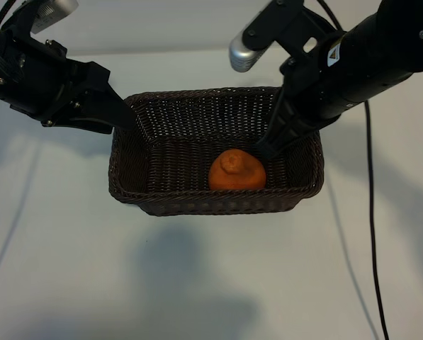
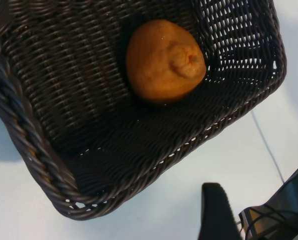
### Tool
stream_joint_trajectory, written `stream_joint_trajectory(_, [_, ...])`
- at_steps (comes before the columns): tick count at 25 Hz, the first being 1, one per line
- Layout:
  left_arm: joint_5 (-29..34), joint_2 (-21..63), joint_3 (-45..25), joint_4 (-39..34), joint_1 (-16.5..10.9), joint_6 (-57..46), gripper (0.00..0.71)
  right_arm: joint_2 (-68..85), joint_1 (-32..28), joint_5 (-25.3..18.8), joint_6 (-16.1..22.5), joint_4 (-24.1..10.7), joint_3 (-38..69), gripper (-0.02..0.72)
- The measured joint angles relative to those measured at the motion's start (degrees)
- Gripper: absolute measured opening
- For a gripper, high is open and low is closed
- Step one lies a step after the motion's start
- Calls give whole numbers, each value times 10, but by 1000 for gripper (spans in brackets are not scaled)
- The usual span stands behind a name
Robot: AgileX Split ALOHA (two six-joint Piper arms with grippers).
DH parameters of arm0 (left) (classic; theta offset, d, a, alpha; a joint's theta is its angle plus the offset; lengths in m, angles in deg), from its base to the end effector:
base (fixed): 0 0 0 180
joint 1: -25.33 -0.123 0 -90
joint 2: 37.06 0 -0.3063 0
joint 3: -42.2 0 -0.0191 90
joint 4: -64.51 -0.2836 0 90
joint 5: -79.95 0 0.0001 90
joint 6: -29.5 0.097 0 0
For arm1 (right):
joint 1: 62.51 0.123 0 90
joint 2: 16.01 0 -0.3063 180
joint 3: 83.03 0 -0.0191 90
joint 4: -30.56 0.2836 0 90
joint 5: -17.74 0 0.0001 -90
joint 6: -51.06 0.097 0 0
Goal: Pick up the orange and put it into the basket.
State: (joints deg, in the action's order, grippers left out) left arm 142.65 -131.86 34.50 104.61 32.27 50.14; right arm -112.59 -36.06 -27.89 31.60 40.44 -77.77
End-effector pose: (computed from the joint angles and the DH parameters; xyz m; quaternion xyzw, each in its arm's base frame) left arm 0.3265 -0.0957 0.3115 0.1087 0.9325 -0.3056 0.1586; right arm 0.3250 0.1750 0.3070 -0.3357 0.8965 0.0928 0.2739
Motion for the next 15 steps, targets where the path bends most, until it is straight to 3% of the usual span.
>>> stream_joint_trajectory(4, [0,0,0,0,0,0,454,3,-31,-28,26,-16,0,15])
stream_joint_trajectory(15, [-3,0,0,0,0,-2,454,64,-127,-50,24,-13,0,15])
